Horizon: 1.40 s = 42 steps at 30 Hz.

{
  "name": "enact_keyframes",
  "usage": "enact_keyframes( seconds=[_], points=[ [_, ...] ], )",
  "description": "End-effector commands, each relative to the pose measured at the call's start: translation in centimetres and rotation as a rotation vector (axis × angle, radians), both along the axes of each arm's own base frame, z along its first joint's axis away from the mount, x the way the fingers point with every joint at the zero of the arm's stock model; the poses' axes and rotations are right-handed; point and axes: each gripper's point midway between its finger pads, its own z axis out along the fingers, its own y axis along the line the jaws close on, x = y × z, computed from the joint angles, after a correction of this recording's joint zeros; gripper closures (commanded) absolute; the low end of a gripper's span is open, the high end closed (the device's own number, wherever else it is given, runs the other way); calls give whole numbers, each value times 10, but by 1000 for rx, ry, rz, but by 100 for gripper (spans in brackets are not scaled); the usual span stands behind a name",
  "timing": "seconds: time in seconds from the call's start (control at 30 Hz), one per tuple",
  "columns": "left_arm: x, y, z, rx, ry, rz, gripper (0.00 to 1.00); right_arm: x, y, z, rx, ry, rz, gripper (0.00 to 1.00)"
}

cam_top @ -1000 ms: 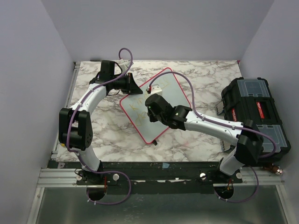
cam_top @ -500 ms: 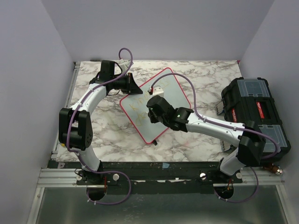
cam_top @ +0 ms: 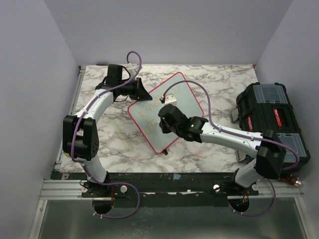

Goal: Write a sentence on the whiteboard

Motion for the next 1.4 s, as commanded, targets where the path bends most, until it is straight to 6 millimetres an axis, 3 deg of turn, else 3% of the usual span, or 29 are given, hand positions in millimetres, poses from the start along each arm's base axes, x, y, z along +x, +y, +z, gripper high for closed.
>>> enact_keyframes(
  seconds=[0.0, 0.57, 1.37],
  points=[
    [-5, 3, -17, 87, -40, -5, 100, -5, -13, -15, -53, 33, -16, 99],
    [-4, 4, -18, 89, -35, -4, 100, 18, -22, 40, 16, -104, -66, 99],
    [-4, 3, -19, 88, -32, -5, 100, 26, 5, 32, 62, -68, 1, 99]
  ],
)
